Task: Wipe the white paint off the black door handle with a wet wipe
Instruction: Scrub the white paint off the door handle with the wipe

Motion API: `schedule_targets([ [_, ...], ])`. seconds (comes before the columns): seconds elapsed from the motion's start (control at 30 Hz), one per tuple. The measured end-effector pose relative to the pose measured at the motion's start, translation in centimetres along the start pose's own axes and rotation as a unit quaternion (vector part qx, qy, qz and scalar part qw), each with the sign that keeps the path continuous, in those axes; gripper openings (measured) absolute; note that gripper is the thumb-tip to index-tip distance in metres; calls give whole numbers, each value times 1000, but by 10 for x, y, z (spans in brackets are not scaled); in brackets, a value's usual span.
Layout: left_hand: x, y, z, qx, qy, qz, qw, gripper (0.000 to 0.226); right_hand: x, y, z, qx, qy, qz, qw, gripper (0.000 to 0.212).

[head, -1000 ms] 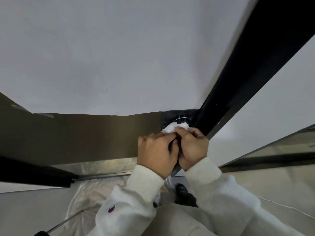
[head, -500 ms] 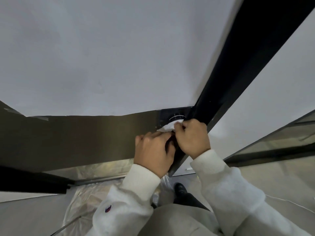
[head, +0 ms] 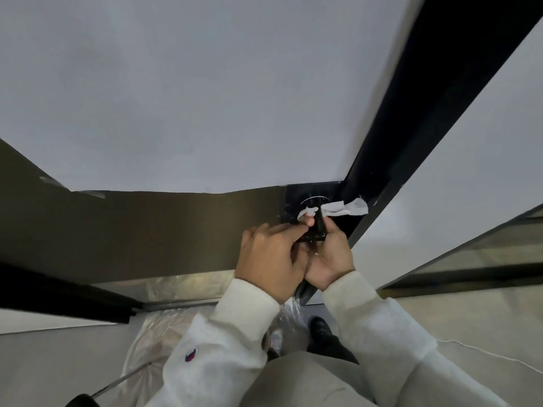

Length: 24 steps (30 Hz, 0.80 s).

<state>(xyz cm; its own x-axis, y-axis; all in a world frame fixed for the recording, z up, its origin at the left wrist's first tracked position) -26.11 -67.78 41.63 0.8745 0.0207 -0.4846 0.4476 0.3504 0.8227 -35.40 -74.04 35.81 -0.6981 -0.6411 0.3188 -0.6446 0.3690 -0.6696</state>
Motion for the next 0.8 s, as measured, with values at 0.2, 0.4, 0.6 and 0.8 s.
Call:
schedule_targets([
  [0.2,2,0,-3,-7,-6,20,1000,35,12,8,-1,39,82,-71,993,18],
  [0.4,0,-1,-2,-9,-12,36,999,30,29,17,6,-133,330,-401,844,35],
  [0.6,5,-8,1,-17,-8,52,998,20,39,-11,-24,-171,511,-707,458,36],
  [0.8,3,-14,-12,-95,19,-3,995,22,20,16,-58,-70,611,-701,362,17],
])
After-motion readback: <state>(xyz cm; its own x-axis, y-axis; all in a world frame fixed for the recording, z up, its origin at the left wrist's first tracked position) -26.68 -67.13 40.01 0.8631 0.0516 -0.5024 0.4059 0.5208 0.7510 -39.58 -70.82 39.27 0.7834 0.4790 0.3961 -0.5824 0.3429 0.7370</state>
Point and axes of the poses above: each hand's wrist, its own z-axis towards the middle knuckle, its own y-axis out of the back of the hand, x = y × z, the point moved 2 cm from there along z, towards the middle knuckle, and after that the axes turned 12 degrees about -x, right-handed, at the moved point
